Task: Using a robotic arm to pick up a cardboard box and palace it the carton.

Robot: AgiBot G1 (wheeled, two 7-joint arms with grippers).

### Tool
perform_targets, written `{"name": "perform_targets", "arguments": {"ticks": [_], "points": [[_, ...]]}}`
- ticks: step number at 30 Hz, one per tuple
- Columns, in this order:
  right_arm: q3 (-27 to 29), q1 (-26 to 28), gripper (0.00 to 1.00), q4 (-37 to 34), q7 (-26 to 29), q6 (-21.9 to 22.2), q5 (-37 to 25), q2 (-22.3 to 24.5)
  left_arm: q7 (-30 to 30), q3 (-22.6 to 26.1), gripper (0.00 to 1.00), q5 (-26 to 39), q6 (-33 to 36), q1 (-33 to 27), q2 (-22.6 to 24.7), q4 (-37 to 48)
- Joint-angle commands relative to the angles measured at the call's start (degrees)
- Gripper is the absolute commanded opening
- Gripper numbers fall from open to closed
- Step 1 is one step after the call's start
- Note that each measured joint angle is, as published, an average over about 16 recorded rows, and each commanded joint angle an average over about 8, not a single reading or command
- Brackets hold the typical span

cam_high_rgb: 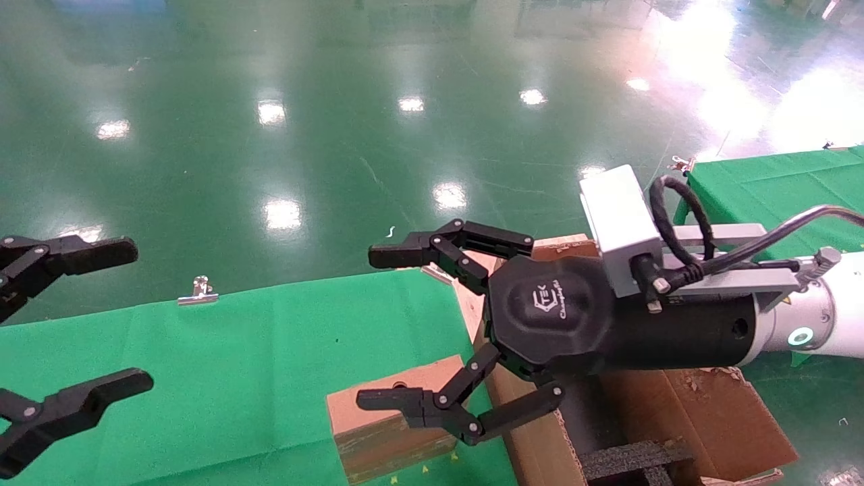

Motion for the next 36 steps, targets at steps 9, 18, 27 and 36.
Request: {"name": "perform_targets", "arguments": {"ticks": [9,18,27,36], "points": [[0.00,0.00,1.00,0.00,0.00,0.00,0.00,0.00,0.00,0.00,1.00,0.00,0.00,0.00,0.00,0.00],[0.00,0.00,1.00,0.00,0.00,0.00,0.00,0.00,0.00,0.00,0.44,0.00,0.00,0.00,0.00,0.00],[-0.08,-0.03,1.00,-0.09,0.02,0.01,-0.13,-0.05,0.00,0.00,0.00,0.00,0.00,0.00,0.00,0.00],[-4.29,3.31,1.00,-1.26,0.66,-0.40,-9.10,-1.06,0.00,0.00,0.00,0.00,0.00,0.00,0.00,0.00]]}}
